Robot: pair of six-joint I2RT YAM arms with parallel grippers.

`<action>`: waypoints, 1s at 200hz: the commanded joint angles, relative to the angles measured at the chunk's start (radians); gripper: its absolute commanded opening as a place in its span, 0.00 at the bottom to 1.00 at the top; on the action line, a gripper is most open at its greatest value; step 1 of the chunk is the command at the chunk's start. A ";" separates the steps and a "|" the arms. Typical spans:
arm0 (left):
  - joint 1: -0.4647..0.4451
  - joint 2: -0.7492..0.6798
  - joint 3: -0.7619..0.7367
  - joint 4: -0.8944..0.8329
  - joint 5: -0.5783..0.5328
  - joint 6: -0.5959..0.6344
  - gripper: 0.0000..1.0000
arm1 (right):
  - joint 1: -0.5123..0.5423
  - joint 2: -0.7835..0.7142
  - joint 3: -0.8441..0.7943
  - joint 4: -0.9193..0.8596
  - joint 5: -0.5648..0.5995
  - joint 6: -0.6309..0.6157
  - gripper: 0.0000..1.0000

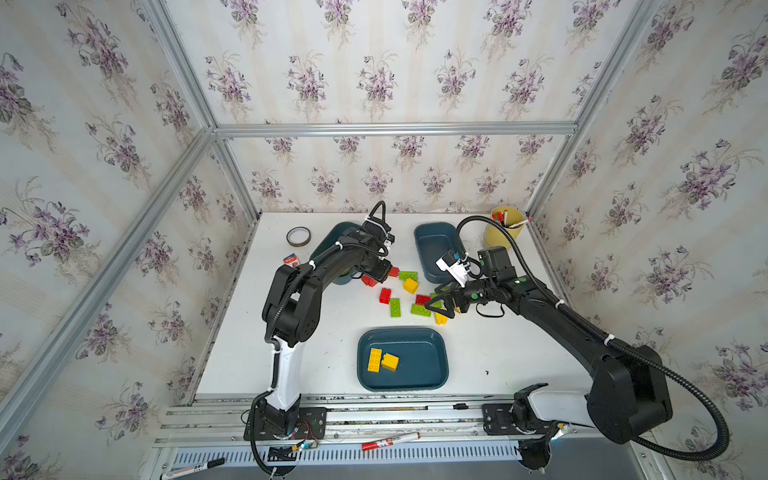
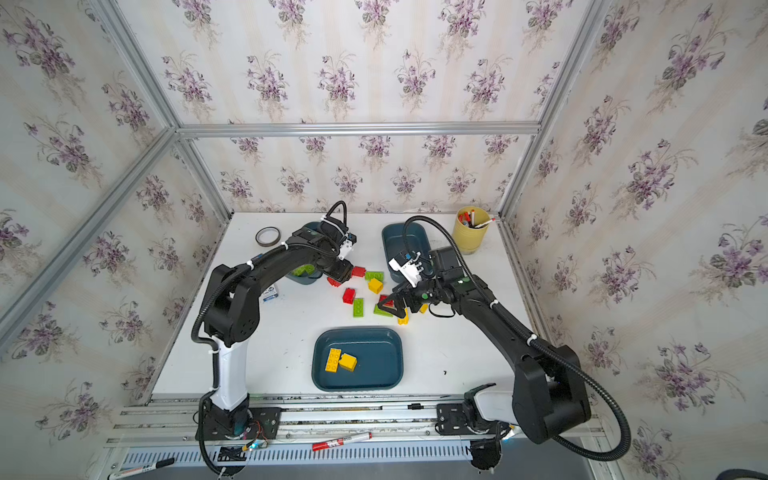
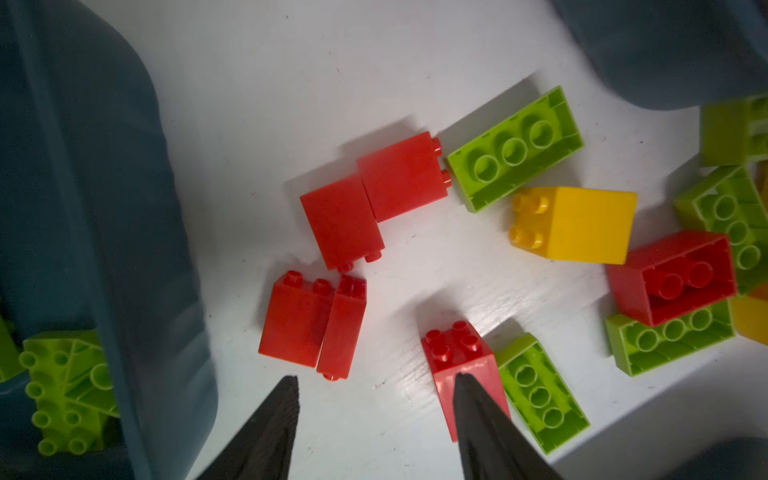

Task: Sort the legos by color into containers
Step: 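Lower the left gripper onto a small red brick and grasp it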

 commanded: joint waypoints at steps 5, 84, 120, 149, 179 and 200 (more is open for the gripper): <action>0.000 0.030 -0.006 0.037 0.000 0.042 0.59 | 0.002 -0.011 -0.004 0.008 0.007 -0.010 1.00; 0.006 0.073 0.011 0.044 -0.026 0.040 0.45 | 0.002 -0.009 -0.001 0.000 0.009 -0.010 1.00; 0.005 0.085 -0.001 0.044 -0.017 0.011 0.43 | 0.002 -0.011 0.003 -0.004 0.009 -0.012 1.00; 0.005 0.090 -0.002 0.044 -0.020 -0.001 0.37 | 0.002 -0.011 0.004 -0.006 0.009 -0.013 1.00; 0.005 0.096 -0.007 0.044 -0.020 -0.017 0.30 | 0.002 -0.008 0.005 -0.007 0.009 -0.013 1.00; 0.005 0.099 -0.008 0.044 -0.020 -0.021 0.27 | 0.002 -0.006 0.009 -0.007 0.008 -0.013 1.00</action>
